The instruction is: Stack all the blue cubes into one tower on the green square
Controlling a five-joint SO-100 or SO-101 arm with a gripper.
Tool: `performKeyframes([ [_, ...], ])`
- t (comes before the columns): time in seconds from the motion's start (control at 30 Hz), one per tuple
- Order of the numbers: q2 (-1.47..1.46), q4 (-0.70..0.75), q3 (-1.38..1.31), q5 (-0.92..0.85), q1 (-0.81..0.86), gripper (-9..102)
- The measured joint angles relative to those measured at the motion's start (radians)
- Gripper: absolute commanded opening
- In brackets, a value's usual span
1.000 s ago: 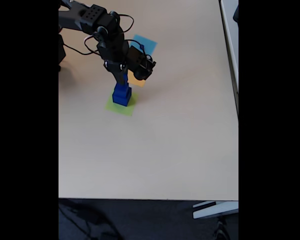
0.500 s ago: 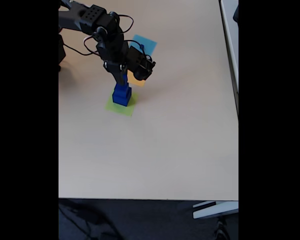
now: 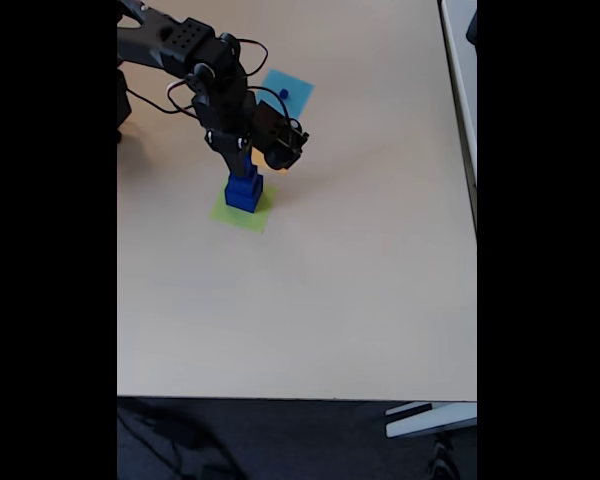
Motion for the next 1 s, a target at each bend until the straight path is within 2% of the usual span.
performKeyframes([
  [1.0, -0.009, -0.003, 0.000, 0.000, -0.003, 2],
])
